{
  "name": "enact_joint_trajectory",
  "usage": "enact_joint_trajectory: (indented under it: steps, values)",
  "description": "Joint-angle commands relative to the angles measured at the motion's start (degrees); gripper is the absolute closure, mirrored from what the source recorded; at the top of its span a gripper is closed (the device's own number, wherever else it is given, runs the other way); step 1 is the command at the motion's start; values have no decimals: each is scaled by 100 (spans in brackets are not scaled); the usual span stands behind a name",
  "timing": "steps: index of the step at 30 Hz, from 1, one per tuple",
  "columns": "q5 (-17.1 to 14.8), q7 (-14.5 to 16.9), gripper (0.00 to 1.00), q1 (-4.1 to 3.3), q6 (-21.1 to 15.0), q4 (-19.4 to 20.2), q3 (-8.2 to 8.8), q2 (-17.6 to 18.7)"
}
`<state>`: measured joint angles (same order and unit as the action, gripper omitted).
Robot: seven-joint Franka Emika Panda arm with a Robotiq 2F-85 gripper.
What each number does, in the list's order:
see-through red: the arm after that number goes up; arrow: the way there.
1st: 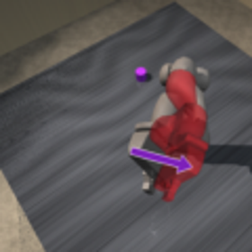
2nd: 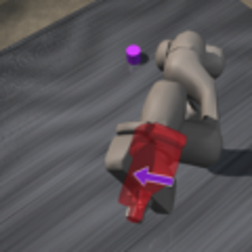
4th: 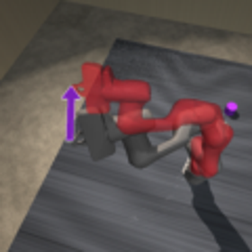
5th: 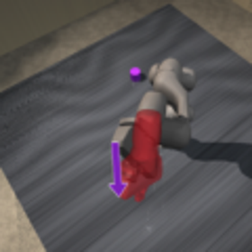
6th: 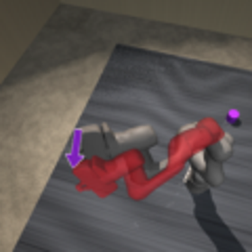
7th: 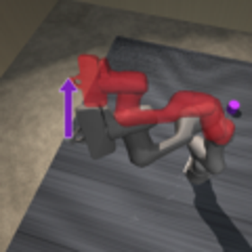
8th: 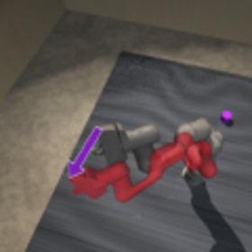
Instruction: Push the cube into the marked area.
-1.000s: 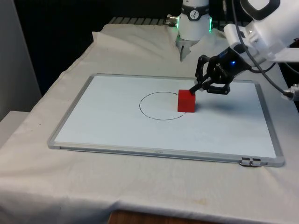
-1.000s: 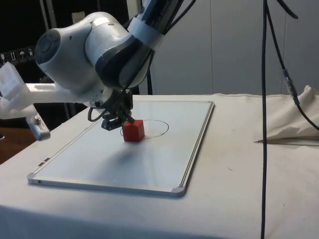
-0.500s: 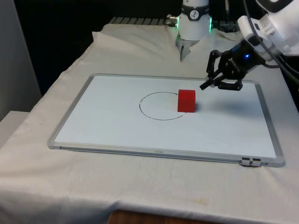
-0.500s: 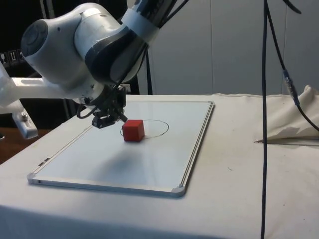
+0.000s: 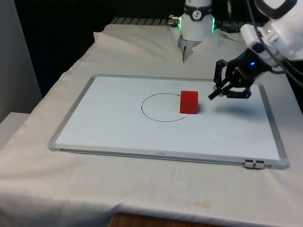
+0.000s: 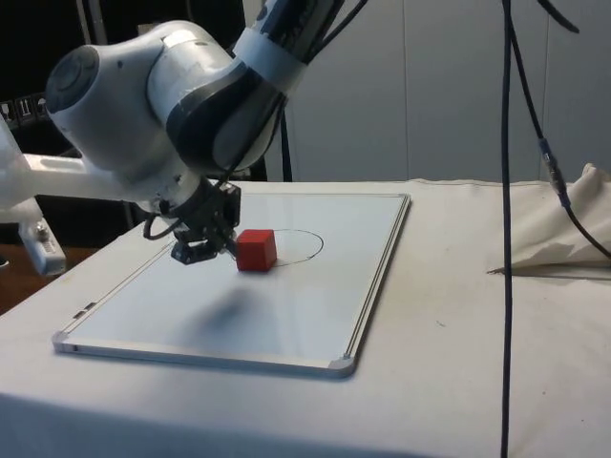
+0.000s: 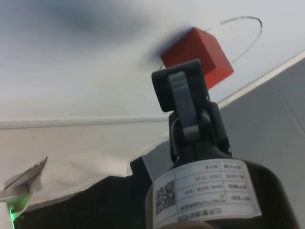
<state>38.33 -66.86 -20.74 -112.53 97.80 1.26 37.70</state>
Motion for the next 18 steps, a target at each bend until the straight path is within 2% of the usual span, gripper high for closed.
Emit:
enact_joint_trajectory:
  steps: [1,5,6,7,11,15,17,18]
  values:
    - [-29,-34,100,52,-160,23,-6,63]
    - [0,-34,100,97,-304,0,52,212]
    - [0,-29,100,63,-235,0,63,201]
    - [0,-29,100,97,-338,-6,74,246]
    - [69,-29,100,115,-493,-63,229,407]
    - [155,0,100,103,-435,-138,344,481]
    - [155,-23,100,97,-435,-120,338,470]
    - [235,11,100,103,-350,-201,401,521]
